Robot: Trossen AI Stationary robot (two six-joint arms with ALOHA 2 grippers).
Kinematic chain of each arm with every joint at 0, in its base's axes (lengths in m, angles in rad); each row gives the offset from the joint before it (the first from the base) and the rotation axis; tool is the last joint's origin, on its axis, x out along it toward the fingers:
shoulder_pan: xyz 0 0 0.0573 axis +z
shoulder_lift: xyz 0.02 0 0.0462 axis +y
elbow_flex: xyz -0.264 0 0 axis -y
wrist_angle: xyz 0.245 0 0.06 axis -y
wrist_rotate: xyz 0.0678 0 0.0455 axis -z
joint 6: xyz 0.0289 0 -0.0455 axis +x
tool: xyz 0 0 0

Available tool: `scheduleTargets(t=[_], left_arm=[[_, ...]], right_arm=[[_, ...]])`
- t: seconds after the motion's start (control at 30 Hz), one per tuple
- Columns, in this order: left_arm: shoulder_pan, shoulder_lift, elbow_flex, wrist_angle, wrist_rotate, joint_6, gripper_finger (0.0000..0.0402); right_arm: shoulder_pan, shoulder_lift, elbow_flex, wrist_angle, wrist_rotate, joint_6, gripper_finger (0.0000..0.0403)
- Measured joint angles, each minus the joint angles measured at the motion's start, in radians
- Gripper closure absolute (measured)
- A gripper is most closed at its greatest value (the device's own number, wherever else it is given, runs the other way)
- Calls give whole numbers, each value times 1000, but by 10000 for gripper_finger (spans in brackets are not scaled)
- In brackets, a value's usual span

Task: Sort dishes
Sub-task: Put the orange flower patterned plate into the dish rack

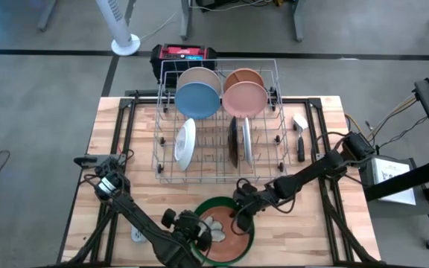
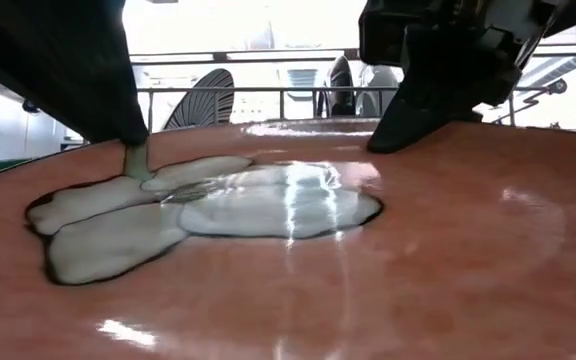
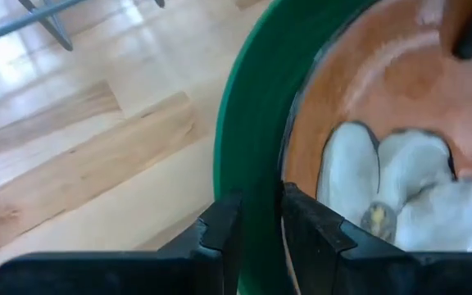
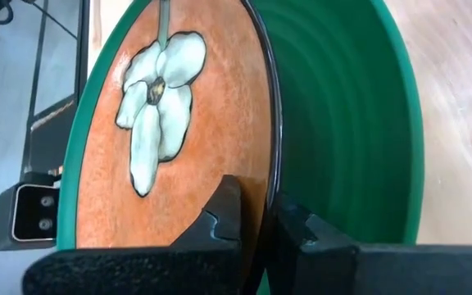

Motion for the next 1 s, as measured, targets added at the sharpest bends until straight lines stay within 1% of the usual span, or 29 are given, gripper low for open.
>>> scheduleTargets(t=[0.13,0.3,0.43,0.6,0.73,0.9,1.0], left_arm=[[-1,-1,1,19,8,7,327],[-3,-1,13,23,7,5,327],[-4,6,49,8,-31,45,327],[-6,6,96,-28,-42,80,328],[-5,6,110,-45,-40,78,328],[-9,6,111,-45,-37,74,328],[-11,6,111,-45,-38,74,328]], right_arm=[[1,-29,-4,-1,8,-30,394],[1,-45,-3,-24,-11,-59,394],[5,-51,1,-83,21,-44,394],[6,-60,7,-66,33,-74,395],[10,-64,41,-169,65,-62,395],[10,-68,39,-149,60,-71,395],[11,-91,38,-159,89,-62,395]])
